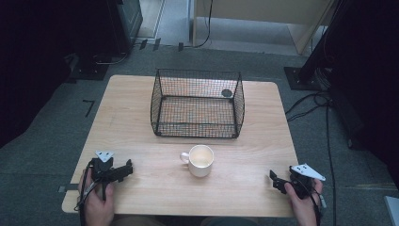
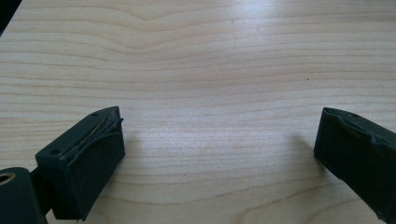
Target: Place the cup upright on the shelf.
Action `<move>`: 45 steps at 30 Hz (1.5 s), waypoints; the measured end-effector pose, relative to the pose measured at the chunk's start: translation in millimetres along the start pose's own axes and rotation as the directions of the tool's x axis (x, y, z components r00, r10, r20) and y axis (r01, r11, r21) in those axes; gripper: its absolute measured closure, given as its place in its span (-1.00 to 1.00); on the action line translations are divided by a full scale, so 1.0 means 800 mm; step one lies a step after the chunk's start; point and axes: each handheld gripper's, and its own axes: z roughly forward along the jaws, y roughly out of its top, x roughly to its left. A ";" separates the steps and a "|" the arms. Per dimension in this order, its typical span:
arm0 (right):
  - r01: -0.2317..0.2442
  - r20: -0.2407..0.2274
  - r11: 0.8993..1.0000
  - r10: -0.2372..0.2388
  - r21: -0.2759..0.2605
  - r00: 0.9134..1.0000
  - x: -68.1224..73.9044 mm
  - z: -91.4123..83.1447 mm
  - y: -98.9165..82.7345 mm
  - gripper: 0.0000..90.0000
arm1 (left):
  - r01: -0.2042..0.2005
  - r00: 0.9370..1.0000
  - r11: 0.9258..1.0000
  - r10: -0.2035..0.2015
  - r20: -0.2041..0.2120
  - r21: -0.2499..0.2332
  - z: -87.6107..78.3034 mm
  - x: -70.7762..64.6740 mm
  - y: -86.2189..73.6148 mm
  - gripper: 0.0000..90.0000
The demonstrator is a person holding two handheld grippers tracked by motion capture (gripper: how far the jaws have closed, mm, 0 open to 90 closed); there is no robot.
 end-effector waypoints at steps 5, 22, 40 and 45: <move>0.022 -0.038 0.999 -0.024 -0.033 0.999 0.016 -0.006 0.006 -0.69 | -0.002 1.000 1.000 0.002 0.002 -0.001 0.001 0.000 0.000 -0.96; 0.140 -0.159 0.986 -0.152 -0.086 0.976 0.085 -0.015 0.033 -0.72 | -0.002 1.000 1.000 0.002 0.002 -0.002 0.001 0.000 0.000 -0.96; 0.193 -0.193 0.976 -0.210 -0.101 0.959 0.126 -0.021 0.054 -0.72 | -0.002 1.000 1.000 0.002 0.002 -0.002 0.001 0.000 0.000 -0.96; 0.208 -0.214 0.972 -0.227 -0.107 0.950 0.136 -0.020 0.059 -0.72 | -0.002 1.000 1.000 0.002 0.002 -0.002 0.001 -0.001 0.000 -0.96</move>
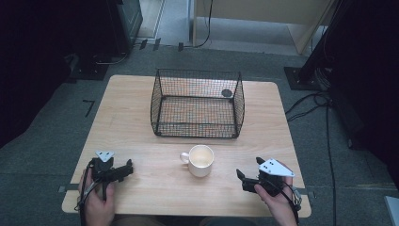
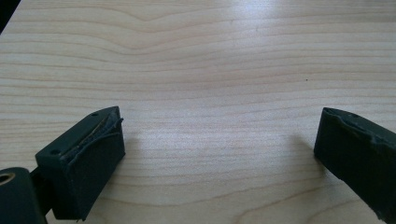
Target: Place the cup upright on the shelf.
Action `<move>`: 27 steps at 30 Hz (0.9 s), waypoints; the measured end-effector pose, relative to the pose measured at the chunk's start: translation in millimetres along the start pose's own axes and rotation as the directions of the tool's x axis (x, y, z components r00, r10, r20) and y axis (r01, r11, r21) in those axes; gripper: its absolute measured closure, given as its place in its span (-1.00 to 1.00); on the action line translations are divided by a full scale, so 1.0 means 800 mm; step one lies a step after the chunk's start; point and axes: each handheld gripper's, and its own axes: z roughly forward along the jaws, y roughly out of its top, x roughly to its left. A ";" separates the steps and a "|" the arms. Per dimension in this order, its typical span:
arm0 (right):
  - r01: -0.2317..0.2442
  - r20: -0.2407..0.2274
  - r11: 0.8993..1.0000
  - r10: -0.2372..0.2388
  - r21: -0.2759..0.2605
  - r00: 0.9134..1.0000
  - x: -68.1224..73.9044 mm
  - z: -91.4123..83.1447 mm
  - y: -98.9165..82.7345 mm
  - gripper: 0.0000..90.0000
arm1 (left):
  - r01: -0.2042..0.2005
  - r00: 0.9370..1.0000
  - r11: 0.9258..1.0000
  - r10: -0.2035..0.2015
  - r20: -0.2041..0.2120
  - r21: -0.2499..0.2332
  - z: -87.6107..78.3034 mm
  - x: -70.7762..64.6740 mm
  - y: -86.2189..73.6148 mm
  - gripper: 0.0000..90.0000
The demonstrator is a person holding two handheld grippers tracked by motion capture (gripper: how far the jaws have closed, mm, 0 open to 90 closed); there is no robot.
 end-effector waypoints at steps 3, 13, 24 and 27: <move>0.010 -0.008 1.000 -0.010 -0.003 1.000 0.004 0.002 0.004 -0.72 | -0.001 1.000 1.000 0.001 0.000 0.001 0.000 0.000 0.000 -0.96; 0.021 -0.040 1.000 -0.020 0.002 0.999 0.020 0.008 0.016 -0.76 | 0.000 1.000 1.000 0.000 0.000 0.000 0.000 0.000 0.000 -0.96; 0.050 -0.072 0.999 -0.049 0.015 0.996 0.035 0.018 0.027 -0.82 | -0.001 1.000 1.000 0.001 0.000 0.000 0.000 0.000 0.000 -0.96; 0.058 -0.074 0.998 -0.057 0.014 0.996 0.038 0.021 0.030 -0.83 | 0.000 1.000 1.000 0.000 0.000 0.000 0.000 0.000 0.000 -0.96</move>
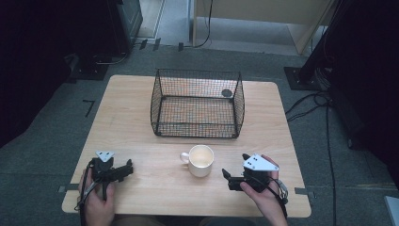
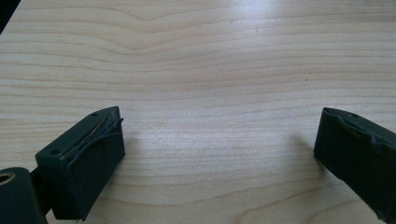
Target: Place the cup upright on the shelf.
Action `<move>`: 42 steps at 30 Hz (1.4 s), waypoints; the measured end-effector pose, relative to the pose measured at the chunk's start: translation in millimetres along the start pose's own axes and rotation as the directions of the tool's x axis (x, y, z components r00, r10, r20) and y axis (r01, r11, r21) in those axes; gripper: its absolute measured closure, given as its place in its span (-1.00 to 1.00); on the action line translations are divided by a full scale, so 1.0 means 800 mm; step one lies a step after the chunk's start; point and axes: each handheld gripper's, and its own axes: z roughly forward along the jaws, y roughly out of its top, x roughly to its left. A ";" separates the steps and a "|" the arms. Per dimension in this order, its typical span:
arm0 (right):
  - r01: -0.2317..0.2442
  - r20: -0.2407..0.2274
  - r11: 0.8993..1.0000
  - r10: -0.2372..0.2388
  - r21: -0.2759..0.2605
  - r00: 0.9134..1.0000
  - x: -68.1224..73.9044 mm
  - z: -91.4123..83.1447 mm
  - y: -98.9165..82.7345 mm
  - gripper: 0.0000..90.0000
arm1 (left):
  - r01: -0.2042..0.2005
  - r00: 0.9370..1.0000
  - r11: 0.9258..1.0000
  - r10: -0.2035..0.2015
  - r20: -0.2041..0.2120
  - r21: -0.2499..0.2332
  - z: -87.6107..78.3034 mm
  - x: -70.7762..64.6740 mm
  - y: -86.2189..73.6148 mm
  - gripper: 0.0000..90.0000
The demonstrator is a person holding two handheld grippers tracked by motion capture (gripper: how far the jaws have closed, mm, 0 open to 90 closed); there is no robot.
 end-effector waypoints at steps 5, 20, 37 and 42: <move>0.016 -0.020 1.000 -0.016 -0.012 1.000 0.006 0.005 0.006 -0.83 | 0.000 1.000 1.000 0.000 0.000 0.000 0.000 0.000 0.000 -0.96; 0.034 -0.108 0.999 -0.037 -0.025 0.993 0.023 0.027 0.019 -0.83 | 0.000 1.000 1.000 0.000 0.000 0.000 0.000 0.000 0.000 -0.96; 0.056 -0.197 0.998 -0.057 -0.008 0.979 0.044 0.061 0.033 -1.00 | -0.001 1.000 1.000 0.001 0.000 0.000 0.000 0.000 0.000 -0.96; 0.066 -0.201 0.998 -0.063 0.008 0.977 0.048 0.073 0.035 -1.00 | 0.000 1.000 1.000 0.000 0.000 0.000 0.000 0.000 0.000 -0.96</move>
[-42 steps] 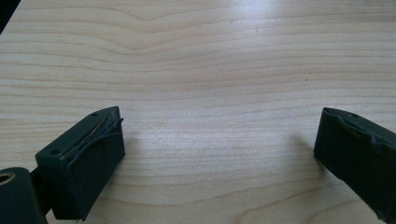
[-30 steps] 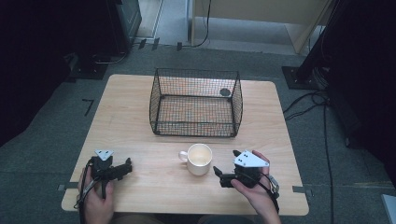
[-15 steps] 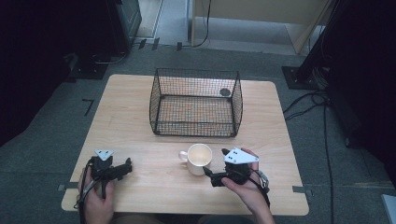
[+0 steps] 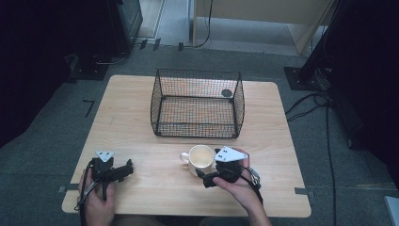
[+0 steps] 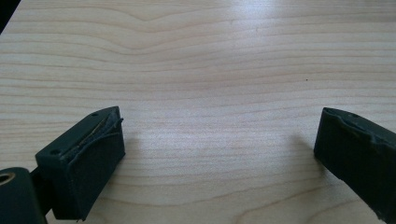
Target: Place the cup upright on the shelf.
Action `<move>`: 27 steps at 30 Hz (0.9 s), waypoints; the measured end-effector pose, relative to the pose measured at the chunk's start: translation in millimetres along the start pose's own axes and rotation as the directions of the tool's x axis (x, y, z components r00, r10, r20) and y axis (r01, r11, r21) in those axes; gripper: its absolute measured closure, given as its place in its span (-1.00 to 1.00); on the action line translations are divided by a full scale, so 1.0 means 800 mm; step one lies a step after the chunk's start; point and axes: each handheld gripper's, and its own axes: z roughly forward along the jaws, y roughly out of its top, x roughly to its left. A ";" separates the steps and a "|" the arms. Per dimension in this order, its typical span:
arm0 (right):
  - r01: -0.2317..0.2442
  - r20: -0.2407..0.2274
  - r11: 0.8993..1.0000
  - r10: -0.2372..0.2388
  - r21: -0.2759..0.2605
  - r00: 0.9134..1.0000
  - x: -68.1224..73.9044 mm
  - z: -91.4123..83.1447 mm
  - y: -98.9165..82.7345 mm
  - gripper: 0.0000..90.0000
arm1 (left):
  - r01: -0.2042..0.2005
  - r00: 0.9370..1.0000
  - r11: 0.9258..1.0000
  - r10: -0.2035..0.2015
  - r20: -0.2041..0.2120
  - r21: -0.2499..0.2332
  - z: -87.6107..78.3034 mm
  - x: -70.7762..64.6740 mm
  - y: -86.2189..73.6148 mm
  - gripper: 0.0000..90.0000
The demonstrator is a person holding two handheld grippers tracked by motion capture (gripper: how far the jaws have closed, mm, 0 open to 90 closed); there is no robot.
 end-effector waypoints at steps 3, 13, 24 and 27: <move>0.001 0.002 1.000 -0.001 0.004 1.000 0.000 0.007 0.002 -1.00 | 0.000 1.000 1.000 0.000 0.000 0.000 0.000 0.000 0.000 -0.96; -0.003 0.001 0.999 0.003 0.039 1.000 0.001 0.032 0.002 -1.00 | -0.001 1.000 1.000 0.001 0.000 0.000 0.000 0.000 0.000 -0.96; 0.005 0.034 0.998 -0.007 0.064 0.999 0.002 0.045 -0.003 -0.81 | 0.000 1.000 1.000 0.000 0.000 0.000 0.000 0.000 0.000 -0.96; 0.011 0.035 0.998 -0.013 0.065 0.999 0.002 0.044 -0.003 -0.81 | -0.001 1.000 1.000 0.001 0.000 0.000 0.000 0.000 0.000 -0.96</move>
